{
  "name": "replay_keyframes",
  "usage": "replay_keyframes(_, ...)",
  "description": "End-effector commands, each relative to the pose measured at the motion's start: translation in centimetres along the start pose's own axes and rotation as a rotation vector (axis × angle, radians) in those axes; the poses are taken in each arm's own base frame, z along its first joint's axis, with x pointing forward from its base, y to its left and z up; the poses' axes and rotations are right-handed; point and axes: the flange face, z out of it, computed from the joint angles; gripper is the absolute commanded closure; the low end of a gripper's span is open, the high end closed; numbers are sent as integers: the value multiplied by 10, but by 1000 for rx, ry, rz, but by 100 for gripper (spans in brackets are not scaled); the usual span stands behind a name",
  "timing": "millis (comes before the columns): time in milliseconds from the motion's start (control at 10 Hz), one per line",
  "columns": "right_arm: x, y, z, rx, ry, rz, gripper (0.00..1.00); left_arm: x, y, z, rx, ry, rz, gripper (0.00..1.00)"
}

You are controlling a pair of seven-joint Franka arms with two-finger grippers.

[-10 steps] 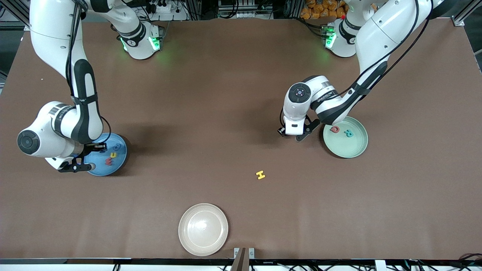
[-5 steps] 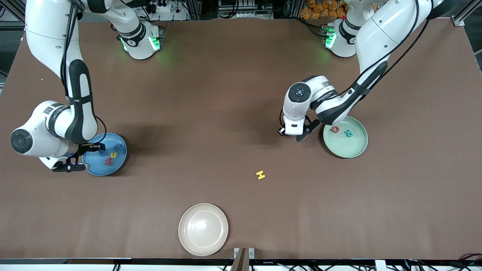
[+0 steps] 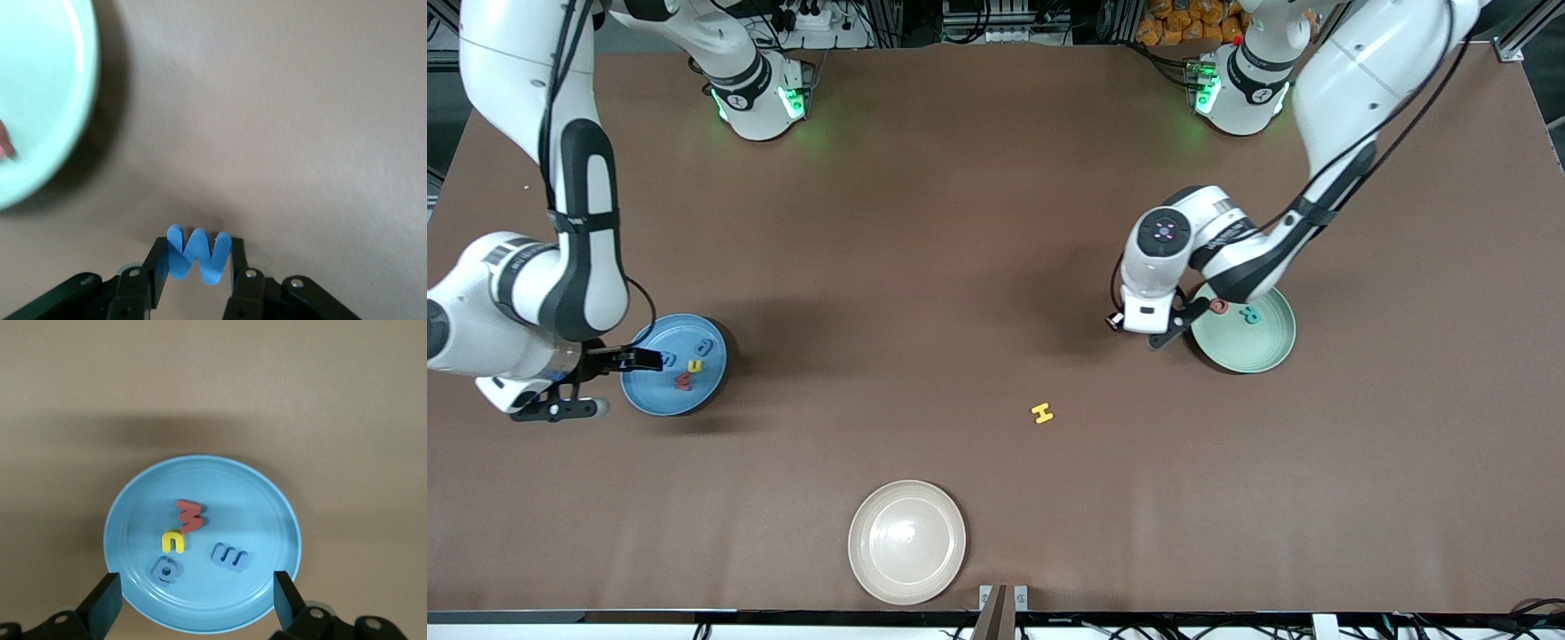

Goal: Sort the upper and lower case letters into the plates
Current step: 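Release W over the green plate and m over the blue plate with both grippers, then retract the right gripper to rest while the left gripper reaches the yellow H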

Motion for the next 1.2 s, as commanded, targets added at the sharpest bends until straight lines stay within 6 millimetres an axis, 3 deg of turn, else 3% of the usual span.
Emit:
replay_keyframes(0, -3, 1, -24, 12, 24, -13, 0, 44, -34, -26, 21, -12, 118, 80)
replay_keyframes(200, -8, -8, -49, 49, 26, -16, 0, 71, -57, -35, 36, -36, 178, 80)
replay_keyframes(500, -16, -24, -88, 9, 28, -15, 0, 88, -89, -9, 52, -29, 296, 77)
replay_keyframes(700, -29, -59, -122, -45, 32, 6, 0, 98, -118, 11, 26, 19, 350, 76)
replay_keyframes(800, -43, -70, -150, -38, 43, -7, 0, 102, -123, 13, 24, 18, 372, 68)
replay_keyframes(900, -58, -73, -176, -29, 56, -20, 0, 101, -119, 11, 21, 24, 371, 1)
replay_keyframes(1000, -69, -76, -198, -23, 74, -28, 0, 100, -115, 8, 12, 20, 368, 0)
replay_keyframes(1100, -79, -85, -217, -23, 96, -47, 0, 88, -95, -8, -23, 16, 365, 0)
